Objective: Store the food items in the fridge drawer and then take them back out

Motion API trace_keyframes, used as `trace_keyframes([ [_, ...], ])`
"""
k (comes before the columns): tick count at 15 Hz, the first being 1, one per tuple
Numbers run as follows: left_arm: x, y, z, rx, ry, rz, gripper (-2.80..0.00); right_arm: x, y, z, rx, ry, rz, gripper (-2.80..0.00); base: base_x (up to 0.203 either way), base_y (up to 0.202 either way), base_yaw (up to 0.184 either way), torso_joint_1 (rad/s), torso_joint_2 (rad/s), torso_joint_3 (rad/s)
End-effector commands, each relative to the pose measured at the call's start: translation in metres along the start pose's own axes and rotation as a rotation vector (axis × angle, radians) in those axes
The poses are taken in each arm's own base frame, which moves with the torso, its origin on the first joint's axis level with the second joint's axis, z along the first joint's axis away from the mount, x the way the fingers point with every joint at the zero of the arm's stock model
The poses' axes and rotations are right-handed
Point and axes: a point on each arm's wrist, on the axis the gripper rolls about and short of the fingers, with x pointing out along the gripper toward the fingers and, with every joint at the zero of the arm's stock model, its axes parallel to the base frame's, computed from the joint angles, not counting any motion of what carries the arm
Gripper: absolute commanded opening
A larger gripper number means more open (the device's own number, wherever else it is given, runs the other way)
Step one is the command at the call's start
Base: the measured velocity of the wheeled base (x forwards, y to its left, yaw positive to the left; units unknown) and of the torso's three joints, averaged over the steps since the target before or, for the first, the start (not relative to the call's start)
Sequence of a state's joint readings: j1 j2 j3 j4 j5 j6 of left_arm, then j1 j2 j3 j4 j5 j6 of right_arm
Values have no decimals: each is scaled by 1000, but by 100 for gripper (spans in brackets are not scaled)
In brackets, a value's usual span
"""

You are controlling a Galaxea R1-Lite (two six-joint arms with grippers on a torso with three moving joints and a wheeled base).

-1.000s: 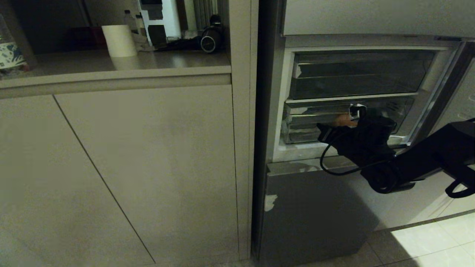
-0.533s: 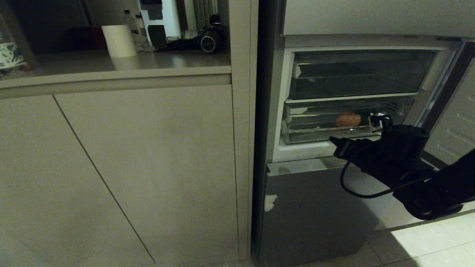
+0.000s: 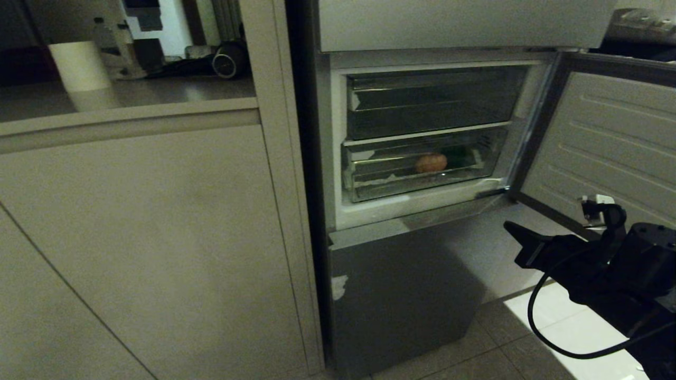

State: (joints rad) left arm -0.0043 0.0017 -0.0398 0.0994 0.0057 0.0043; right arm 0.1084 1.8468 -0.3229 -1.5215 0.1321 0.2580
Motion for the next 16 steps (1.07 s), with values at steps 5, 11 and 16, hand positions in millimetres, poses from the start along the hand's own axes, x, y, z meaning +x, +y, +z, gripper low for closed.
trace_keyframes([
  [5,0,0,0,0,2,0,-280,-11,-2,-6,11,34,-15,-280,-1,8,-178,1,2,1],
  [11,0,0,0,0,2,0,-280,-22,-5,-19,22,103,-43,-280,0,8,-174,4,3,4],
  [16,0,0,0,0,2,0,-280,-34,-14,-29,15,111,-285,-280,0,3,-76,1,2,1],
])
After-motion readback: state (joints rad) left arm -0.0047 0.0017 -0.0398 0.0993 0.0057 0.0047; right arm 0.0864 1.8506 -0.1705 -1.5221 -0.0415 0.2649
